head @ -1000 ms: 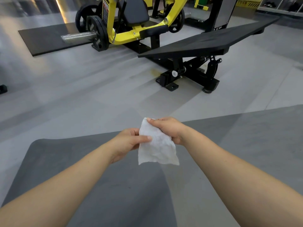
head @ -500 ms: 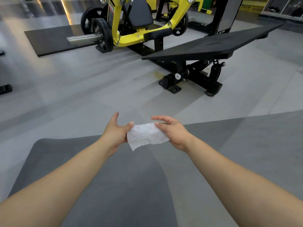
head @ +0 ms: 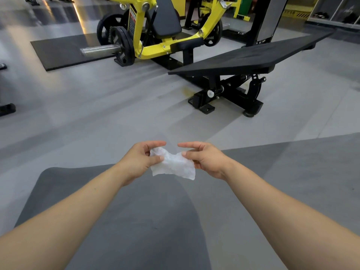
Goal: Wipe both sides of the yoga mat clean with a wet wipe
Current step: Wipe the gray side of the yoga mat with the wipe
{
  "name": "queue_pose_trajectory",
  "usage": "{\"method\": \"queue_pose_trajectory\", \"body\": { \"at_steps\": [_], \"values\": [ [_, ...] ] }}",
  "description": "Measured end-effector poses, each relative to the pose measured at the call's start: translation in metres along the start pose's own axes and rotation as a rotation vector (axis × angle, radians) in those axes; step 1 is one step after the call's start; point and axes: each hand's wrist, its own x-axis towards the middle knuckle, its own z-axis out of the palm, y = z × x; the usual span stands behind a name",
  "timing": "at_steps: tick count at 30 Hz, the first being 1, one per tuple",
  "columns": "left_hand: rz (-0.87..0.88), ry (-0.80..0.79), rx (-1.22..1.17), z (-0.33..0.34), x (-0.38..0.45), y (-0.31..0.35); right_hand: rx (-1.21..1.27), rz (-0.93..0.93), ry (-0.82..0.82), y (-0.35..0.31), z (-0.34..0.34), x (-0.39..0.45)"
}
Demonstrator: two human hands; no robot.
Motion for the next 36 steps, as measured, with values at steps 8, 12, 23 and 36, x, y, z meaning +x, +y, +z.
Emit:
{"method": "queue_pose_trajectory", "body": {
  "at_steps": [8, 12, 23, 36],
  "values": [
    [-0.038, 0.08, -0.08, -0.008, 0.004, -0.006, -0.004, -0.073, 0.117, 0.0, -0.001, 0.001],
    [-0.047, 0.125, 0.062, -0.008, 0.005, -0.008, -0.256, -0.106, 0.194, 0.003, 0.0, 0.003],
    [-0.085, 0.017, -0.009, -0.008, 0.003, -0.005, -0.088, -0.063, 0.115, 0.001, 0.0, 0.003],
    [-0.21, 0.08, -0.247, -0.001, 0.006, -0.003, 0.066, 0.124, 0.108, 0.004, 0.007, 0.005]
  ]
}}
